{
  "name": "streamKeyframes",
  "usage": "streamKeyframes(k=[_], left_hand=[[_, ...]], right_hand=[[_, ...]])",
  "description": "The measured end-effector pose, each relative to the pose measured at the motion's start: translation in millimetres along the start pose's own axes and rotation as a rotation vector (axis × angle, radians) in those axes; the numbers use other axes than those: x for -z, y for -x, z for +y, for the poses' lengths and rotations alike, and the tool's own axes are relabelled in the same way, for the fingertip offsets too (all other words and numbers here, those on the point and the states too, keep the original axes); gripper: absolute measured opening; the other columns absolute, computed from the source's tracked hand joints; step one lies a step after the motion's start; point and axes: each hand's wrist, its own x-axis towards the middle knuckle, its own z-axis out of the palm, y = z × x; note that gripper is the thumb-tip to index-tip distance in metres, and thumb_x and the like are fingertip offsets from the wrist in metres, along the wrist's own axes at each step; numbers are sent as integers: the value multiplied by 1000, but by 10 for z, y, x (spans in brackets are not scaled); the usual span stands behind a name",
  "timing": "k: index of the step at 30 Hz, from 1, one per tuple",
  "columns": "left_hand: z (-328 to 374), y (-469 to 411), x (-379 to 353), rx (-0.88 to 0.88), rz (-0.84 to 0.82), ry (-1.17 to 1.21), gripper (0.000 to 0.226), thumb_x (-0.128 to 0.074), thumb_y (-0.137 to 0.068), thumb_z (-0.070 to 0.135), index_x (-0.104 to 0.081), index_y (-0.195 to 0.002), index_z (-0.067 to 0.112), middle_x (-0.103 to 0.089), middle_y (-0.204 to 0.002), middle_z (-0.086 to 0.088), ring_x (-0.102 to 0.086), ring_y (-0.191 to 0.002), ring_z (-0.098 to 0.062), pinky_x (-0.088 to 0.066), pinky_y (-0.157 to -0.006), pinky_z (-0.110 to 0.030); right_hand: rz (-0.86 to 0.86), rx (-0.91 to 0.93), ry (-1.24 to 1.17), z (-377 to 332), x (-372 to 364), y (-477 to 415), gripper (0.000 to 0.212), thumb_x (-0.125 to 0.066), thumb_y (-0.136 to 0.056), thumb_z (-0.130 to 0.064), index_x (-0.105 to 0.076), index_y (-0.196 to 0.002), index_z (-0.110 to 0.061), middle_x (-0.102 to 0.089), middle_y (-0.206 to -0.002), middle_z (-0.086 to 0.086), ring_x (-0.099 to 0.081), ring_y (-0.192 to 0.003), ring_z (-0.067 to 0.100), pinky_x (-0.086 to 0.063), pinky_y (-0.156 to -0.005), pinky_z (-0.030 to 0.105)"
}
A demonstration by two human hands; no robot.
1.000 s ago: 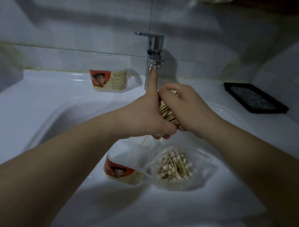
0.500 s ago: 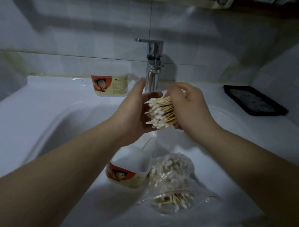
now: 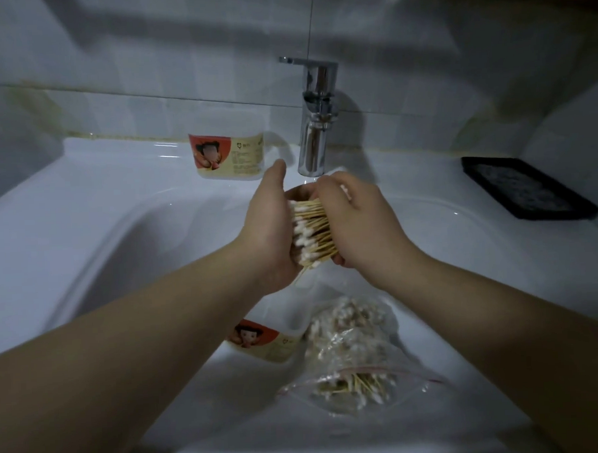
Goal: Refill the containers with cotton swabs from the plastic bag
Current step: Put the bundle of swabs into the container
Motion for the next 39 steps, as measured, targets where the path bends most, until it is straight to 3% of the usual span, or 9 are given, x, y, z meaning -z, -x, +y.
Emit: streamKeyframes(k=[4,7,10,15,19,22,27,33,39], left_hand=[[65,-111,67,-10,119,-340,57,-31,-106,53,-70,-110,11,-77,-98,-14,-74,-88,-29,-58,-81,-40],[153,-161,138,-69,257,-692,35,-41,-105,37,-71,-107,20,-75,-106,-4,-70,-100,-22,-55,-90,-39],[266,-152,168,-60,285,-885,23,-50,-102,28,-69,-109,19,-72,-109,-1,-67,-99,-16,-53,-83,-35],[341,-77,377,-107,288,-1296,26,-55,-99,25,-71,-115,13,-68,-113,-5,-63,-99,-23,-52,-76,-33],[298,-28,710,-42,361,-1211,27,-57,-100,25,-66,-124,18,-65,-110,-3,-62,-101,-23,-52,-69,-30],[263,-36,865,79,360,-1162,24,-58,-101,30,-64,-120,17,-66,-106,-3,-64,-96,-20,-53,-67,-30],[199,-77,901,220,297,-1124,28,-59,-102,34,-62,-120,13,-66,-106,-7,-65,-91,-21,-53,-66,-31],[148,-147,912,167,256,-1170,21,-64,-99,24,-67,-118,15,-72,-110,-9,-69,-93,-21,-51,-63,-26],[146,-176,932,147,248,-1191,21,-70,-93,11,-66,-111,21,-70,-96,-9,-65,-80,-19,-53,-60,-25]], right_hand=[[46,-12,62,75,47,-84,27,-51,-99,-32,-66,-85,-14,-63,-69,8,-60,-51,23,-43,-39,28],[36,69,299,131,66,-71,29,-56,-97,-35,-66,-80,-13,-64,-69,6,-64,-57,25,-55,-49,40],[-32,81,394,173,27,-41,29,-59,-95,-35,-67,-79,-12,-63,-68,2,-63,-59,20,-58,-56,39],[-118,40,428,222,-100,-11,32,-58,-98,-39,-65,-78,-14,-64,-70,6,-62,-52,20,-47,-38,26],[-145,79,488,319,-172,30,34,-57,-98,-46,-65,-87,-15,-66,-79,8,-65,-66,24,-60,-59,40],[-176,145,581,380,-209,62,34,-57,-99,-46,-64,-90,-14,-66,-86,11,-63,-82,29,-55,-74,43],[-184,192,568,396,-208,81,28,-59,-98,-46,-61,-87,-20,-65,-84,5,-62,-81,22,-51,-70,35],[-157,214,493,376,-229,112,25,-62,-97,-44,-63,-85,-23,-67,-81,0,-62,-77,13,-46,-64,24],[-242,183,598,406,-259,122,30,-60,-97,-45,-64,-90,-16,-66,-81,4,-63,-77,20,-54,-72,37]])
